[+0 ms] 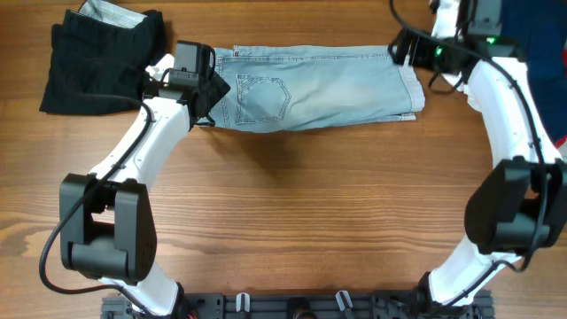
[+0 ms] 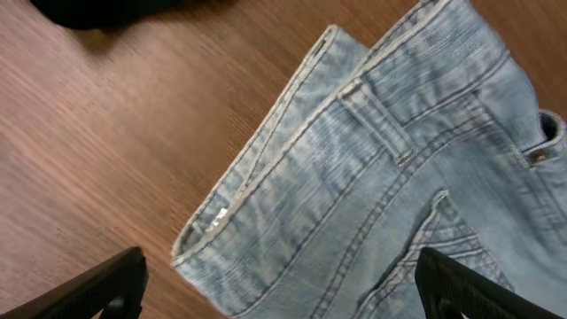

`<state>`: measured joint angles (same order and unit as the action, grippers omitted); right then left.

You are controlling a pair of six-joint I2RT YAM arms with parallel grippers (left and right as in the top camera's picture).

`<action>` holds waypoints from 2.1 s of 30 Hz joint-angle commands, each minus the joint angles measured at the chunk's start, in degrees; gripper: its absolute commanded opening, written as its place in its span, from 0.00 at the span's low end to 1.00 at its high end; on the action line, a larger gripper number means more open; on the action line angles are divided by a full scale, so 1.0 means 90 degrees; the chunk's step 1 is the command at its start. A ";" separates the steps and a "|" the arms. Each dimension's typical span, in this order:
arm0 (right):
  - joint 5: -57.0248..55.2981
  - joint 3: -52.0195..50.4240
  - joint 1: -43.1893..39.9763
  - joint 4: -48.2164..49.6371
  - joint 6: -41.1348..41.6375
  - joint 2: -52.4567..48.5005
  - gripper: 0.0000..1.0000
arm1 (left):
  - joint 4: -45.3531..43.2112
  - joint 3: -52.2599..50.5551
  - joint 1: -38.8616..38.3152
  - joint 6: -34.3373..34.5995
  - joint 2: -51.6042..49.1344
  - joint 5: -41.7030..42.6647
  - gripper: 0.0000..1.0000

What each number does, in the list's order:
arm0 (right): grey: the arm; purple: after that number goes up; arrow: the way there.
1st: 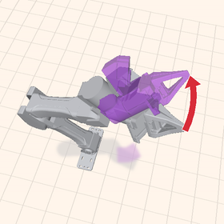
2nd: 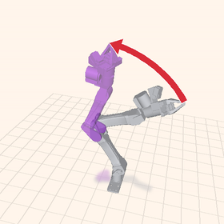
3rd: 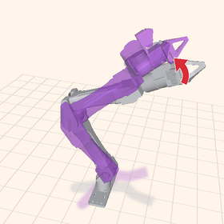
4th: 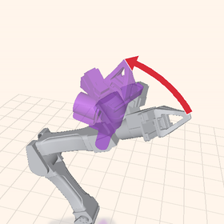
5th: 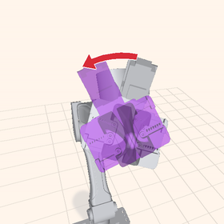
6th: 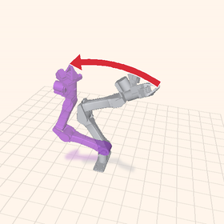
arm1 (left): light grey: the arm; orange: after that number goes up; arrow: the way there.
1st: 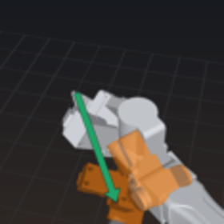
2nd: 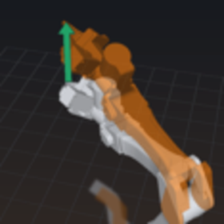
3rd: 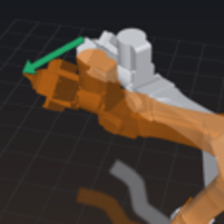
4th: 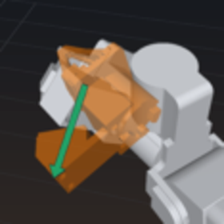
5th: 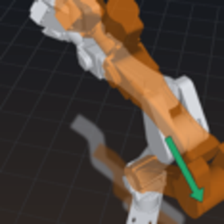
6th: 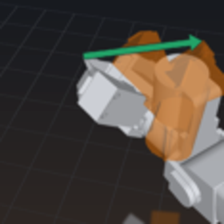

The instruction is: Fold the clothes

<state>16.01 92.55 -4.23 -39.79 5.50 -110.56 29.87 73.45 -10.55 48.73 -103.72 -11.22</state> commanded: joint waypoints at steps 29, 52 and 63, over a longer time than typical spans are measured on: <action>-0.0610 -0.1489 -0.0015 0.2701 0.0386 -0.1943 0.04 | -0.1664 0.0005 0.0736 -0.2460 -0.0352 0.1593 1.00; -0.0636 -0.1489 -0.0015 0.2603 0.0226 -0.1943 0.04 | -0.1418 0.0005 0.1464 -0.3752 -0.2023 0.3818 0.93; -0.0634 -0.1489 -0.0015 0.2669 0.0243 -0.1943 0.04 | -0.1647 0.0005 0.1280 -0.3704 -0.2312 0.4107 0.68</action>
<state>12.36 80.14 -4.23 -14.46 7.81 -123.87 14.48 75.57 2.85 15.31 -120.07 24.36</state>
